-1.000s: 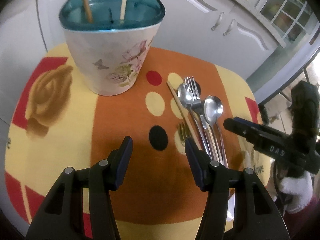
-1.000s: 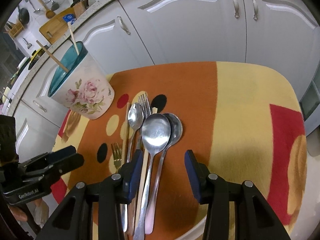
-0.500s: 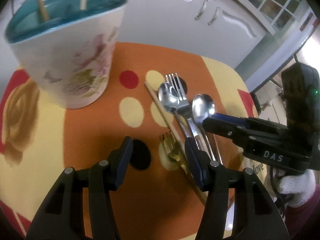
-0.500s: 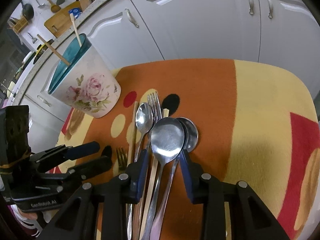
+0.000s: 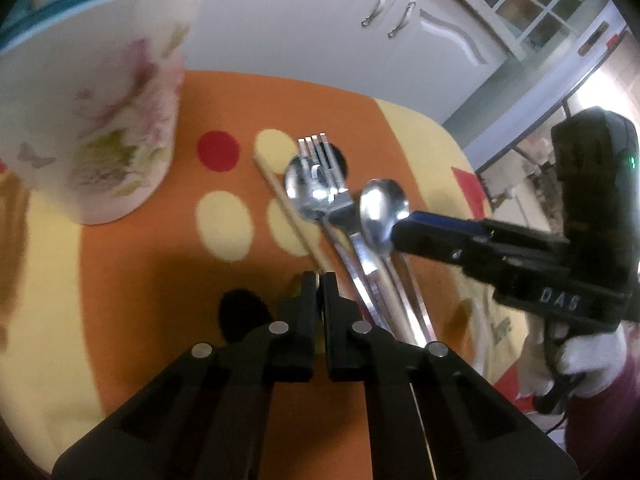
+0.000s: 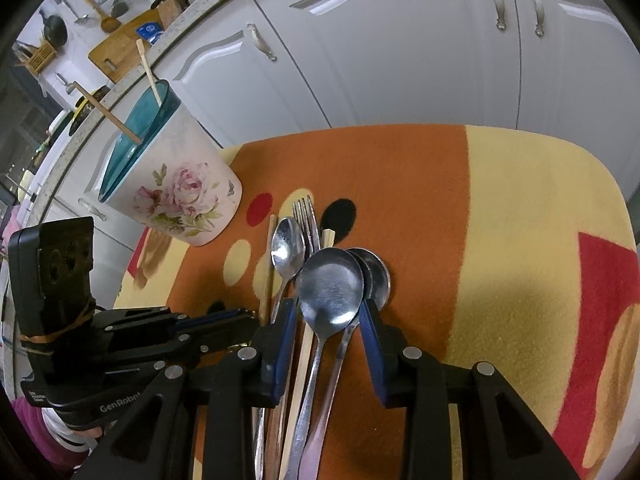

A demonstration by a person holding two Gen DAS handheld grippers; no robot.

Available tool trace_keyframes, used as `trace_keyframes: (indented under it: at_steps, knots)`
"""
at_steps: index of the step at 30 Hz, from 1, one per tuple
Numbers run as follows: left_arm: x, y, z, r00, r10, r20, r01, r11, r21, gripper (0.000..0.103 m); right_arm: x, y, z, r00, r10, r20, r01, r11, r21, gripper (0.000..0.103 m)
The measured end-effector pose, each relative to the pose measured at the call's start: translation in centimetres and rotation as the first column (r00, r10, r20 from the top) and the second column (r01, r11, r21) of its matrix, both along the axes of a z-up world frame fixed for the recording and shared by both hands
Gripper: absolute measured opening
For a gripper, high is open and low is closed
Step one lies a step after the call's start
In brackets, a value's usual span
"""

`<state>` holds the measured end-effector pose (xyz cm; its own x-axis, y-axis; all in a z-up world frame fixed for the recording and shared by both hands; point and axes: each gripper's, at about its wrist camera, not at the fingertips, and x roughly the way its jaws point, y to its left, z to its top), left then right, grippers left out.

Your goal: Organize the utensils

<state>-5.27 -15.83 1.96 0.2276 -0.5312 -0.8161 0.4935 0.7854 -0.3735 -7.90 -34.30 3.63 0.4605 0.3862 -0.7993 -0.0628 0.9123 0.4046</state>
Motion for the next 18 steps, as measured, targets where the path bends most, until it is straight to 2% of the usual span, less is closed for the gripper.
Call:
trace_keyframes:
  at_steps: [9,14,18]
  knots:
    - [0.3,4.5,0.7,0.996,0.085,0.009,-0.085,0.996,0.021,0.001,1.2,1.2,-0.6,1.000,0.024,0.006,-0.023,0.997,-0.077,0.032]
    - [0.2,5.1,0.8,0.996,0.092,0.011,-0.092,0.996,0.021,0.001,2.2,1.5,-0.3,0.999,0.034,0.029,-0.030,0.990,-0.138,0.032]
    - [0.2,4.9,0.5,0.995,0.097,-0.001,-0.097,0.995,0.019,0.001,2.3,2.2,-0.6,0.998,0.057,0.016,-0.055,0.991,-0.124,0.032]
